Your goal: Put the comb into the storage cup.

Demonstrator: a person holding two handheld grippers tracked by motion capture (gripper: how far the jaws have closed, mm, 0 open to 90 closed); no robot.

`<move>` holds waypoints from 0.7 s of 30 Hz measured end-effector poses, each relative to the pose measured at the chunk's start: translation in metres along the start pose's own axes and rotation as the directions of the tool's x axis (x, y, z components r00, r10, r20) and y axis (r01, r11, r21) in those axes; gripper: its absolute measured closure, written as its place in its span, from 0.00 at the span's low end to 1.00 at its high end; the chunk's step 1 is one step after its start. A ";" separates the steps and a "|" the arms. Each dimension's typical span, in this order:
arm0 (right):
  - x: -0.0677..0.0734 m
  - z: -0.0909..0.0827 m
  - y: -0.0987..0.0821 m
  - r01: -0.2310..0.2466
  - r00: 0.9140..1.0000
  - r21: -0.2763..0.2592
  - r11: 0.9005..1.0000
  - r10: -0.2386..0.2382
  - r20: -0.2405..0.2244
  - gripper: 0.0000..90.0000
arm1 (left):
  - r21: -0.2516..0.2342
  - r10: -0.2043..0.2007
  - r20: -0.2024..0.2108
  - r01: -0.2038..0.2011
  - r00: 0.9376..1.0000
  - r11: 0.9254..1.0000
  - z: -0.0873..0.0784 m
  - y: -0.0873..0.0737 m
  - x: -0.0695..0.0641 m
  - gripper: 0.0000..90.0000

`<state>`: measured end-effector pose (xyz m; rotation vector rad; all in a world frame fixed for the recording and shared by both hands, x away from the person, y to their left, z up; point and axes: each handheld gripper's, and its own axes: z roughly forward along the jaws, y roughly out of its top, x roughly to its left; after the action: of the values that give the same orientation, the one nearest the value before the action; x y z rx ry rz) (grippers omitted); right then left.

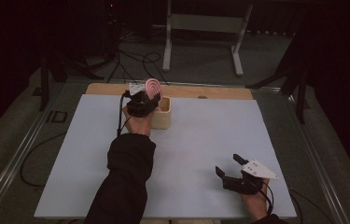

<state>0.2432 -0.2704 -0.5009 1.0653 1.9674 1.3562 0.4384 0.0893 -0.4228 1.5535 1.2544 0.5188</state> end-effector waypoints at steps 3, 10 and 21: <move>0.000 0.000 0.000 0.000 1.000 0.000 1.000 0.000 -0.001 0.16 | 0.001 -0.002 0.001 0.002 1.000 1.000 0.001 -0.001 0.000 0.71; 0.000 0.000 0.000 0.000 1.000 0.002 1.000 0.000 0.000 0.16 | 0.006 -0.006 0.000 0.006 1.000 1.000 0.001 -0.003 0.000 0.71; 0.001 0.000 0.000 0.004 1.000 0.003 1.000 -0.004 0.000 0.16 | 0.005 -0.012 0.005 0.012 1.000 1.000 0.001 -0.005 0.001 0.71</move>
<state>0.2431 -0.2697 -0.5008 1.0630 1.9707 1.3514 0.4373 0.0890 -0.4282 1.5493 1.2613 0.5045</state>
